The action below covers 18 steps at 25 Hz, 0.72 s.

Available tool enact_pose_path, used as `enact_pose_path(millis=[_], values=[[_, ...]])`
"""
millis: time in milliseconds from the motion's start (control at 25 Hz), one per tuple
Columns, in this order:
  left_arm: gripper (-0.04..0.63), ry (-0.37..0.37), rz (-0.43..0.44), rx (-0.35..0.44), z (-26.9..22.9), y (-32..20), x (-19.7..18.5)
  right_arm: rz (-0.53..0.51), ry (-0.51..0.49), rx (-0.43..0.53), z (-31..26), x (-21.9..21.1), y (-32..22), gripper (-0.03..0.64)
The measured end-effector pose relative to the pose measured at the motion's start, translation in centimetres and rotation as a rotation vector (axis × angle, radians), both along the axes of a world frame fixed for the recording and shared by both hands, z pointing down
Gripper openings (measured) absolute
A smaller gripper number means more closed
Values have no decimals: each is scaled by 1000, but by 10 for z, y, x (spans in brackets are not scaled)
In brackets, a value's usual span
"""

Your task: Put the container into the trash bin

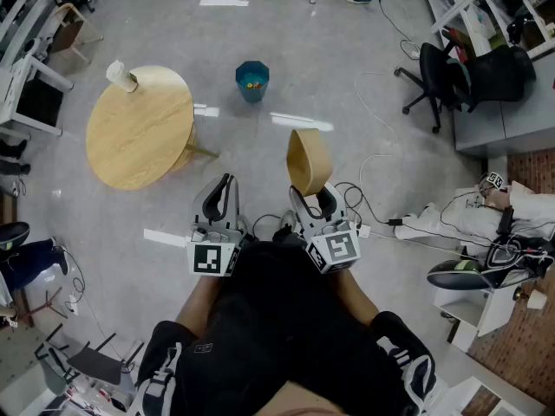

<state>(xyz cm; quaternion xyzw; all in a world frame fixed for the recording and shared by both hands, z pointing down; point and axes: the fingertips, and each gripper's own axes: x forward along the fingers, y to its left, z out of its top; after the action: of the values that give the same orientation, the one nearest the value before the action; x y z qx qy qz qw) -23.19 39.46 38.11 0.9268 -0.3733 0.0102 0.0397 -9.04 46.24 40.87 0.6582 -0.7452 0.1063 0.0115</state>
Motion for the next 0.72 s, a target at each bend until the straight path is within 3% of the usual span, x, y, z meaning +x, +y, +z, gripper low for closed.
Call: enact_pose_path(millis=[160,720], values=[[31,49,11,48,-12,0,8,-4,-1,5,0,3,1,229],[31,19,-3,48,-9,2,35,-11,-29,21,0,30,1,229]])
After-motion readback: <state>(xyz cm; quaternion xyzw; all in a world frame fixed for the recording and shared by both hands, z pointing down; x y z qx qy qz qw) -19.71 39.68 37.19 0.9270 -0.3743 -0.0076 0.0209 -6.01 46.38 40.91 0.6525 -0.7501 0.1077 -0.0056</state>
